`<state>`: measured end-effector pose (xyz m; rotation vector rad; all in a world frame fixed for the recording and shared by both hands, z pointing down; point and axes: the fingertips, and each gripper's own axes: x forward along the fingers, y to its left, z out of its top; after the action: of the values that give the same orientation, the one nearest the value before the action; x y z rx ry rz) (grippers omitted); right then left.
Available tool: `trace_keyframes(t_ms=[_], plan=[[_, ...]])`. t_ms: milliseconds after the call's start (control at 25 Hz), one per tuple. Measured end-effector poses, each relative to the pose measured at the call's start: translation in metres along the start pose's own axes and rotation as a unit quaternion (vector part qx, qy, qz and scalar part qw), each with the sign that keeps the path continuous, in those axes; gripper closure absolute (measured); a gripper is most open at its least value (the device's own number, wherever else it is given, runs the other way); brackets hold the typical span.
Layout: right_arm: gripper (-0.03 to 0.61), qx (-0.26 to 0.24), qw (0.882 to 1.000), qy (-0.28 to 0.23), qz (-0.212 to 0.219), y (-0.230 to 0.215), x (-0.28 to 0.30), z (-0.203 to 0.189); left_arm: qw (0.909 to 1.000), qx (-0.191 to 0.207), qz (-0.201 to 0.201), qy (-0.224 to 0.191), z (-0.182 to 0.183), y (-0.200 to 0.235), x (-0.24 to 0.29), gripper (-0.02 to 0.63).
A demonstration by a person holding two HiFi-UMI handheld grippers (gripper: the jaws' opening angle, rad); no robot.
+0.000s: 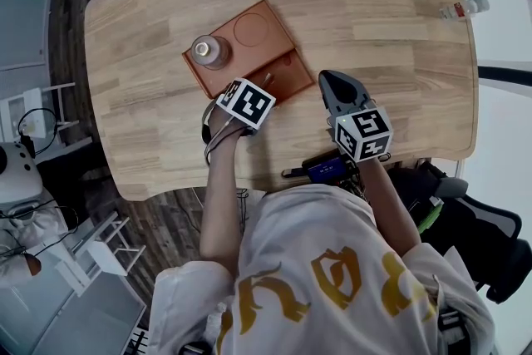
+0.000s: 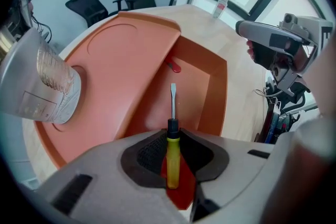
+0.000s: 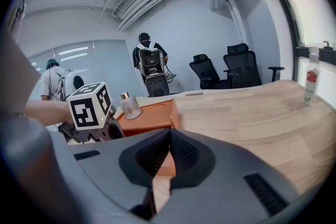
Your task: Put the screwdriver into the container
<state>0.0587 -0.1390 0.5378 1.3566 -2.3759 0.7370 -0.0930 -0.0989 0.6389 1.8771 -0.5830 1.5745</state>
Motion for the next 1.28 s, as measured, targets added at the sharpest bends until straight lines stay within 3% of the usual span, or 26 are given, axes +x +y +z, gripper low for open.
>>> trace_keyframes(t_ms=[360,760,1080,1280], plan=[[0.569,0.005,1.000,0.001,-0.010,-0.009,-0.001,-0.001,0.9996,0.002,-0.010,0.025,0.000,-0.004,0.011,0.537],[0.569,0.008,1.000,0.008,-0.006,-0.009,0.000,-0.007,0.9995,-0.019,-0.001,0.026,0.000,-0.004,0.015,0.536],[0.569,0.003,1.000,0.007,-0.002,-0.006,-0.002,-0.005,0.9997,-0.018,-0.012,0.013,0.002,-0.005,0.011,0.503],[0.569,0.022,1.000,0.007,-0.003,-0.008,-0.003,-0.007,0.9993,-0.026,-0.004,-0.028,0.010,-0.004,-0.002,0.505]])
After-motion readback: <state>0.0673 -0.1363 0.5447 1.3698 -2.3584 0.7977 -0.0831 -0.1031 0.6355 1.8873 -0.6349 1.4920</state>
